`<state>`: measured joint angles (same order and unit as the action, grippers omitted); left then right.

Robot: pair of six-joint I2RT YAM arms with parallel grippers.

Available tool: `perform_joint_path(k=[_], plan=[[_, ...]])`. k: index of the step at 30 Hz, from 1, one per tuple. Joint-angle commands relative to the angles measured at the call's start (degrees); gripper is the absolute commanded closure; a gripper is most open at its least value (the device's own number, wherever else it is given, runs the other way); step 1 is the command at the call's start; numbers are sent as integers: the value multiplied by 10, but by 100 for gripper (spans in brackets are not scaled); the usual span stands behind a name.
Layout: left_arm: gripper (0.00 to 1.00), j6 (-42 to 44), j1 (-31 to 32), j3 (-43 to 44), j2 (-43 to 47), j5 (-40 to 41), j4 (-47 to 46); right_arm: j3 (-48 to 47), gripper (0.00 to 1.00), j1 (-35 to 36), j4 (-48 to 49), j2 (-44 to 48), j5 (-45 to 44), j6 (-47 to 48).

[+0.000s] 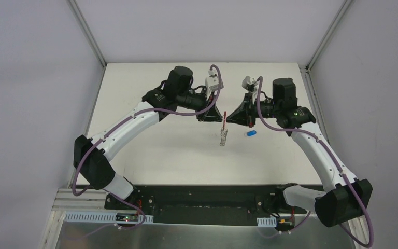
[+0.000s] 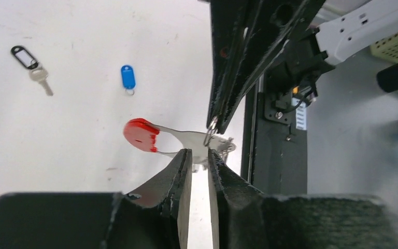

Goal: Put the keys on the keyring

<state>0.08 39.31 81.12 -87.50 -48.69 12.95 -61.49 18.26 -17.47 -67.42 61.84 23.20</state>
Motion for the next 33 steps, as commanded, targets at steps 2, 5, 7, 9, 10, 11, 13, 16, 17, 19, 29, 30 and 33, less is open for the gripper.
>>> perform_joint_path(k=[2, 5, 7, 9, 10, 11, 13, 16, 17, 19, 29, 30, 33], plan=[[78, 165, 2, 61, 25, 46, 140, -83, 100, 40, -149, -25, -69, 119], [74, 194, 4, 67, 23, 27, 150, -91, 100, 49, -152, -29, -81, 114], [73, 208, 5, 67, 22, 12, 151, -95, 100, 55, -158, -32, -91, 114], [72, 217, 6, 71, 17, -3, 155, -99, 100, 60, -167, -38, -98, 116], [71, 221, 7, 73, 15, -8, 157, -101, 100, 63, -171, -40, -100, 117], [71, 226, 9, 75, 13, -9, 159, -103, 100, 64, -174, -43, -98, 117], [70, 234, 14, 83, 5, -10, 164, -100, 100, 66, -173, -45, -91, 114], [69, 245, 22, 98, -9, -13, 171, -95, 100, 69, -161, -45, -78, 106], [69, 247, 24, 103, -13, -14, 173, -94, 100, 68, -160, -46, -75, 105], [69, 255, 28, 112, -21, -17, 182, -94, 100, 68, -158, -47, -69, 102], [70, 294, 34, 122, -43, -32, 202, -82, 100, 68, -143, -36, -56, 96], [71, 295, 35, 123, -43, -32, 203, -81, 100, 68, -143, -35, -56, 96], [78, 294, 37, 127, -48, -32, 204, -79, 100, 66, -140, -35, -57, 95]])
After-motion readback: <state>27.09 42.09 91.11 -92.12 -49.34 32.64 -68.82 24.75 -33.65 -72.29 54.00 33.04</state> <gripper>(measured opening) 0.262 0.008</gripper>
